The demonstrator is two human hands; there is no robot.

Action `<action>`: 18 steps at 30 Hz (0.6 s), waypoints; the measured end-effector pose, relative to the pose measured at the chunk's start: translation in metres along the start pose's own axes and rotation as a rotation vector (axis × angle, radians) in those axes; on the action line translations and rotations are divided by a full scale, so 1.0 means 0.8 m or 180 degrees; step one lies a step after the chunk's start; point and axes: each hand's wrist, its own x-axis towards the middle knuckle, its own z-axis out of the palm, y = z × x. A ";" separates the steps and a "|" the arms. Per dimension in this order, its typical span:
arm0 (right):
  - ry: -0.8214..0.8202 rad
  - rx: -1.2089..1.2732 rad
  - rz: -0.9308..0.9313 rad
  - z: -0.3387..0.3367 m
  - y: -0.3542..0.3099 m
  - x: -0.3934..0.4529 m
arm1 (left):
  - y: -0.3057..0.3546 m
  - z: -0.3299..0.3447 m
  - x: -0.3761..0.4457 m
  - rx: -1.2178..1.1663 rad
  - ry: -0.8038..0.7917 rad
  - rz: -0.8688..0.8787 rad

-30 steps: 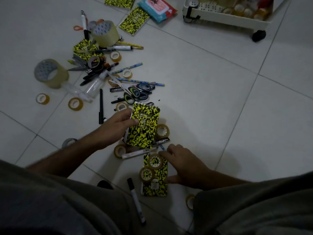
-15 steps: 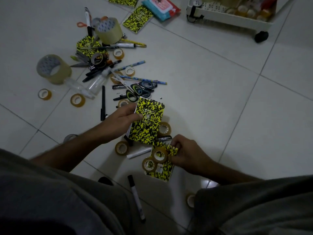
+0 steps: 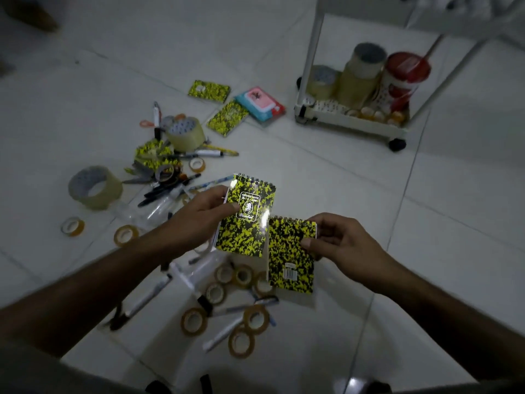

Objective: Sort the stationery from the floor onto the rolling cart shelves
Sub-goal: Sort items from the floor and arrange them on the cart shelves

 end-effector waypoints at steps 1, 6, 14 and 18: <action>0.0079 0.0007 -0.0077 -0.009 -0.016 0.007 | 0.016 -0.003 0.008 0.0002 0.0002 0.0046; 0.0544 -0.0039 -0.0573 -0.065 -0.109 0.034 | 0.122 -0.019 0.044 -0.0142 0.0078 0.0434; 0.1570 0.0144 -0.1542 -0.150 -0.291 0.046 | 0.319 -0.014 0.076 -0.0490 -0.0217 0.1295; 0.1794 0.0433 -0.1827 -0.177 -0.373 0.047 | 0.409 0.003 0.085 -0.0598 -0.0235 0.1666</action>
